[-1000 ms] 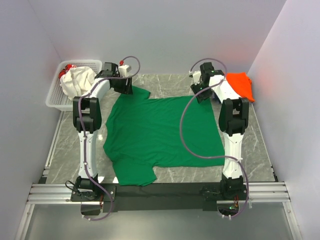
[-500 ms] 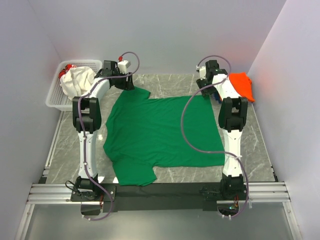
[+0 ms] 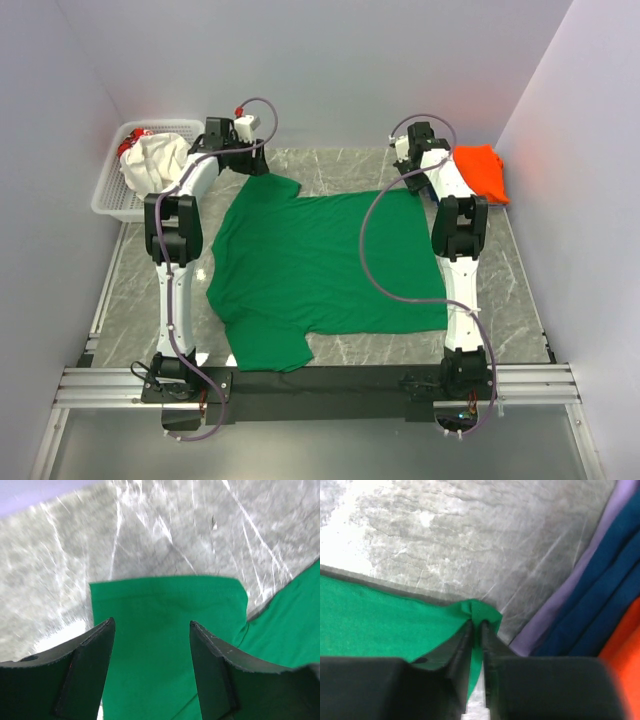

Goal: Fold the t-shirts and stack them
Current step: Flatten the tshirt out, then fold the tshirt

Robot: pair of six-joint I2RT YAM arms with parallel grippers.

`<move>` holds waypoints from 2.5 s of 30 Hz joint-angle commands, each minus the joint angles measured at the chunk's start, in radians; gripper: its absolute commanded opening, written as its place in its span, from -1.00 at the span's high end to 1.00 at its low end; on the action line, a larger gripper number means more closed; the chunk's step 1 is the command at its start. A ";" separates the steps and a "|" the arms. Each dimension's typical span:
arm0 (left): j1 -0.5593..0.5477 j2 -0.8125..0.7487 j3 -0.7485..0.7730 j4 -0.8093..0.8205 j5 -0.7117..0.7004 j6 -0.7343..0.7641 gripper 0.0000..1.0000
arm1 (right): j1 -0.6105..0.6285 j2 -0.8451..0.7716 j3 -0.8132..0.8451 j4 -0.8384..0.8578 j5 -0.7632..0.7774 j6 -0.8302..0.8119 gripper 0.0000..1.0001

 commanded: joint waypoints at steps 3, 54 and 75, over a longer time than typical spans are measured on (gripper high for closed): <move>0.001 0.002 0.041 0.080 -0.019 -0.027 -0.35 | -0.004 0.032 0.014 -0.048 -0.017 -0.025 1.00; -0.037 -0.167 -0.037 0.186 -0.136 0.100 0.99 | -0.022 -0.269 -0.209 0.173 -0.081 -0.019 1.00; -0.016 -0.499 -0.396 0.128 -0.068 0.246 0.99 | -0.058 -0.430 -0.368 0.178 -0.190 -0.103 1.00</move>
